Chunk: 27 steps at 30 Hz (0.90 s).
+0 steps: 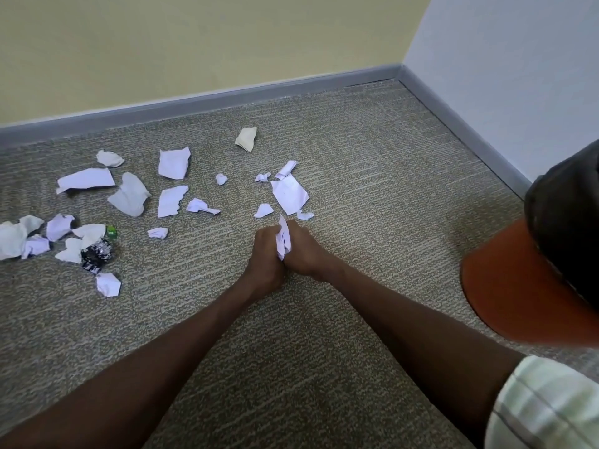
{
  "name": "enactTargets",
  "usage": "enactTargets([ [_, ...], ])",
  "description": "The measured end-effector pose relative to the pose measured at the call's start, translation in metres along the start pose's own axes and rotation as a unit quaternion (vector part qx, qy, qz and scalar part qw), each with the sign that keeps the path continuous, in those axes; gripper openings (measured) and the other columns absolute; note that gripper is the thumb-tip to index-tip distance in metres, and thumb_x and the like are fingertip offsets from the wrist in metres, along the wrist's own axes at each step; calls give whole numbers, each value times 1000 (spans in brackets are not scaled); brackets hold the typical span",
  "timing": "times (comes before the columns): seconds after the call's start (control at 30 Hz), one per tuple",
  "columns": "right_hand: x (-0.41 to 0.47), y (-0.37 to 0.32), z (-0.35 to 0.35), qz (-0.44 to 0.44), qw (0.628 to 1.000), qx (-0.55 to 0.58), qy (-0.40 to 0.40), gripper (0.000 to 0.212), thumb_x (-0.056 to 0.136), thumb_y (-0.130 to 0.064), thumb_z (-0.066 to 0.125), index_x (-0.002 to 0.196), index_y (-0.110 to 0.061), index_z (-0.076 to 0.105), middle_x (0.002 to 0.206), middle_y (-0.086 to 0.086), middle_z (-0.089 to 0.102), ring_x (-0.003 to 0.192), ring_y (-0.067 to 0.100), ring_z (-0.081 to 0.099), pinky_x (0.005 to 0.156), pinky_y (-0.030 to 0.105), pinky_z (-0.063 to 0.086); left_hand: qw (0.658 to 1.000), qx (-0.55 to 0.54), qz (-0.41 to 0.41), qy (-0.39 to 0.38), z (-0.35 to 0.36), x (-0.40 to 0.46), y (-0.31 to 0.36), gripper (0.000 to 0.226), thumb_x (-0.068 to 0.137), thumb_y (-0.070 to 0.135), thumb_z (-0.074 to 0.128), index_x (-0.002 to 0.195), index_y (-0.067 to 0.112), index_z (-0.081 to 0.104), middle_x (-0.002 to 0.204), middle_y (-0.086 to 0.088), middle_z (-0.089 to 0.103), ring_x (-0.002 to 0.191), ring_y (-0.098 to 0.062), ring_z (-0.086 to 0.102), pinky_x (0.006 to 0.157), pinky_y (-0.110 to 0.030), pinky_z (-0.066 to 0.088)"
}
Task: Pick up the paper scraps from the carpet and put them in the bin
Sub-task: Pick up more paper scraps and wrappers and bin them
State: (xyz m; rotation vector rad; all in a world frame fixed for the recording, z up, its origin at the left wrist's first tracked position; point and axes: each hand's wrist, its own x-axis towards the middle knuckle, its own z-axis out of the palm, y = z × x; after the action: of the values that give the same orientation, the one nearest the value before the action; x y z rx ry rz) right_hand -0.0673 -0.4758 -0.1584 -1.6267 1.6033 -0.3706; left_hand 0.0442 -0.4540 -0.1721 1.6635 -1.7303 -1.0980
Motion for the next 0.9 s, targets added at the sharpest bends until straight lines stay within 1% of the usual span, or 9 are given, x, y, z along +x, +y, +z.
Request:
enactTargets([
  [0.1,-8,-8,-11,-30,999,35,10,25,76,-25,55,97,-13,49,92,11,62,84,20,58,69,34,45,1000,-7,9,12,-7,-2,13,63,82,-13,54,141,3,36,146,-16,40,118,-16,41,99,-24,34],
  [0.23,-15,-26,-42,-66,996,58,7,31,74,-26,61,101,-15,49,84,2,58,73,13,55,59,32,48,998,-14,56,10,-23,-2,48,50,84,-16,51,132,-2,45,129,-11,49,106,-13,39,85,-11,37],
  [0.33,-28,-50,-82,-94,991,92,3,29,66,-27,59,92,-19,52,75,-4,56,66,11,54,52,26,45,994,-26,104,-6,-33,8,78,24,75,-9,52,97,0,56,91,-15,60,84,-19,54,65,-33,45],
  [0.4,-40,-64,-111,-99,988,116,1,24,63,-23,60,82,-14,49,67,1,52,63,15,50,52,29,43,994,6,112,-16,-41,14,101,36,70,7,54,106,1,53,100,-20,58,95,-32,57,72,-40,45],
  [0.5,-58,-81,-156,-112,989,97,29,18,62,-4,59,75,-12,49,67,8,52,66,17,49,55,35,43,990,23,134,-29,-51,16,151,60,70,22,58,125,3,45,118,-19,49,101,-30,55,70,-27,36],
  [0.6,-87,-98,-203,-112,987,97,61,23,64,7,57,71,-13,49,67,5,52,66,14,50,51,25,44,984,12,173,-24,-51,17,208,50,68,26,54,112,3,48,112,-18,49,95,-27,56,64,-26,37],
  [0.7,-118,-105,-246,-108,983,104,105,33,74,13,51,70,-20,45,68,1,49,63,11,47,47,19,43,977,6,211,-7,-38,16,260,45,80,26,54,118,3,46,121,-19,49,100,-29,56,59,-26,34],
  [0.77,-138,-101,-272,-105,979,98,146,28,76,10,50,73,-17,46,71,2,50,63,10,48,49,18,44,971,12,237,6,-24,14,293,40,91,18,54,126,3,42,127,-17,43,100,-23,50,57,-24,27],
  [0.9,-178,-82,-321,-80,961,84,250,27,73,7,51,71,-19,47,70,-1,50,64,12,49,50,19,45,960,-11,280,-7,10,4,360,46,95,15,53,136,2,35,132,-17,39,106,-22,49,73,-21,34],
])
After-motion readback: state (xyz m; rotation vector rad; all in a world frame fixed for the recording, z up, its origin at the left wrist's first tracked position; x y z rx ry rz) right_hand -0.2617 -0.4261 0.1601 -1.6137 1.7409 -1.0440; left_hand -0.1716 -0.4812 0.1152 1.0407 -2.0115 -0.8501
